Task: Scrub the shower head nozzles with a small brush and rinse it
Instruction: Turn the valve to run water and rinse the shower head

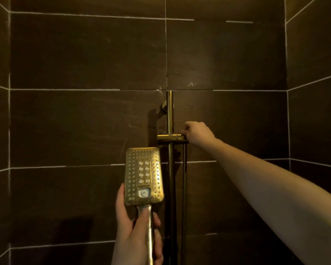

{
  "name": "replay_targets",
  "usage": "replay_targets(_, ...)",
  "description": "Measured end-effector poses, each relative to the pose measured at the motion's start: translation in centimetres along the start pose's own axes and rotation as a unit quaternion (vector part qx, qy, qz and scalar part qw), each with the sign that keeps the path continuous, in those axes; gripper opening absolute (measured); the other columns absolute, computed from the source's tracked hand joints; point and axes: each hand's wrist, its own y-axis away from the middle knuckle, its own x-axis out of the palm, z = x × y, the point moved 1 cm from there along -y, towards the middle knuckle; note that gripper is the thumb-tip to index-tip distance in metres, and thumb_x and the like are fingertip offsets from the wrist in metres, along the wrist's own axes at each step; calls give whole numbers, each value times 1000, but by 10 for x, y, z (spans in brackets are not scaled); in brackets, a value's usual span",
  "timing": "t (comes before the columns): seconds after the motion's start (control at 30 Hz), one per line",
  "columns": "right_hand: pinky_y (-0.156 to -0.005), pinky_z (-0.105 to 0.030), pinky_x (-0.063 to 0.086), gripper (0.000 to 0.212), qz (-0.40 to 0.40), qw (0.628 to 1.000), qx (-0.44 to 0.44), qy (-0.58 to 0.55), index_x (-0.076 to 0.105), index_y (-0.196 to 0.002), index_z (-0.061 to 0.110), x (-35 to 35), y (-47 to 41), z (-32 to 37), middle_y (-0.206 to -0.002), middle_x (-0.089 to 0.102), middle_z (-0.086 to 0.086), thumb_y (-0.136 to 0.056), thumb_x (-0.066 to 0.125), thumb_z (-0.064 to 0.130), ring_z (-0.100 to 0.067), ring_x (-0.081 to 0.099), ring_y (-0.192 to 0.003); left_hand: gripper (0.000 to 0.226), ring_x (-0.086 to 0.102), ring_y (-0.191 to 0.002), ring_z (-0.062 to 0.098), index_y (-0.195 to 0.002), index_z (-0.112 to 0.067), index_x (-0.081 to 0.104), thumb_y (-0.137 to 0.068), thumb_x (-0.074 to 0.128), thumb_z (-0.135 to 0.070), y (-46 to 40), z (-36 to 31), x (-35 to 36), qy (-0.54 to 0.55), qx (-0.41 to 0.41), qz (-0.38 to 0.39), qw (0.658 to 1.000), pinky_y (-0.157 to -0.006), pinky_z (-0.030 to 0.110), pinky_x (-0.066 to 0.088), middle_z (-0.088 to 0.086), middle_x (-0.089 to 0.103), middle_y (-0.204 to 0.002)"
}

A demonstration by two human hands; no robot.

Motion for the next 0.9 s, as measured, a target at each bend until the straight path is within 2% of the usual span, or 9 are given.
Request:
replay_targets(0.07,-69,-34,54,11,-5,999,-18,34,57,-87,27,2,0,1,-88,63,4,-96,53,21,-13,61,-80,74,50,-38,31,-113,-84,41,-86,60,-18,0,4,-2,14,2,-10,1000,-39,34,48,28,65,-78)
replay_targets(0.17,-78,-41,57,11,2,998,-26,50,56,-92,27,3,-2,2,-92,64,3,-95,53,16,-16,62,-84,72,50,-39,31,-112,-85,41,-94,57,-17,1,3,-3,5,6,-22,1000,-41,34,47,25,65,-78)
replay_targets(0.3,-84,-39,55,19,-34,999,-12,23,56,-113,18,-6,-10,2,-114,64,-2,-94,53,12,-23,63,-103,71,50,-41,32,-113,-89,36,-92,57,-24,5,-3,-4,-16,15,-40,999,-42,34,47,20,66,-78)
replay_targets(0.4,-78,-37,51,16,-101,988,31,-110,53,-115,13,-24,-19,-1,-112,61,-8,-100,47,15,-24,61,-104,73,51,-42,32,-118,-88,33,-94,56,-23,3,-5,-9,-29,21,-59,998,-41,33,46,24,63,-83)
replay_targets(0.57,-65,-32,49,19,-150,922,40,-355,51,-107,24,-23,-3,-2,-91,56,-1,-104,36,34,-18,60,-82,73,51,-43,31,-126,-84,29,-104,48,-17,4,2,-18,-44,32,-77,996,-40,31,46,19,63,-79)
replay_targets(0.63,-66,-34,47,20,-115,922,25,-368,50,-103,28,-10,19,1,-92,57,-1,-101,40,45,-17,57,-80,73,50,-42,31,-124,-85,29,-104,49,-18,10,8,-21,-56,30,-83,995,-39,31,46,17,64,-78)
replay_targets(0.73,-65,-35,46,41,34,939,31,-341,51,-104,19,32,63,5,-86,61,-1,-87,60,56,-18,58,-76,73,50,-41,32,-120,-87,31,-101,51,-20,25,19,-34,-81,34,-101,991,-39,31,46,18,65,-78)
replay_targets(0.8,-62,-25,45,27,142,929,16,-340,58,-102,14,80,111,3,-77,60,3,-90,65,37,-11,57,-70,73,50,-40,31,-121,-87,31,-99,52,-21,45,29,-47,-96,29,-118,988,-40,31,47,19,65,-80)
replay_targets(0.9,-64,-18,49,12,254,871,34,-419,60,-103,7,156,198,-9,-81,68,-1,-99,54,16,-3,60,-68,72,49,-40,30,-126,-84,30,-100,50,-20,82,49,-68,-121,10,-145,982,-40,32,48,20,63,-80)
